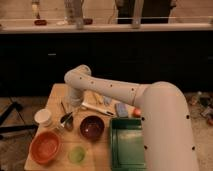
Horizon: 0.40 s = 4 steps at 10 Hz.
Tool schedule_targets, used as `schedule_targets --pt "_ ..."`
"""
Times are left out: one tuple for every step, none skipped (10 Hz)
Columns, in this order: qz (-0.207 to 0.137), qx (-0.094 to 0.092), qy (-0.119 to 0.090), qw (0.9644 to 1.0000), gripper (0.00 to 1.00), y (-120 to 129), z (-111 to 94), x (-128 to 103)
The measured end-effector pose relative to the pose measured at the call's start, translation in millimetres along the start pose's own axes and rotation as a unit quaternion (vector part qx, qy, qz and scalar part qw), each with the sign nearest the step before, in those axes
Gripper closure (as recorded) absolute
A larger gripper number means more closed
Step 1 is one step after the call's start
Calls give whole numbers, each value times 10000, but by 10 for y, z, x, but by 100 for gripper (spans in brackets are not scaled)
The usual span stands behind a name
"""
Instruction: Place fork in metal cup
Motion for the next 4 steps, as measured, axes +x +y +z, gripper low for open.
schedule_targets --pt "0 0 0 10000 20 0 0 0" --pt "0 0 0 10000 20 0 0 0" --pt "0 0 0 10000 20 0 0 0" --pt "4 -5 -7 10000 20 5 10 1"
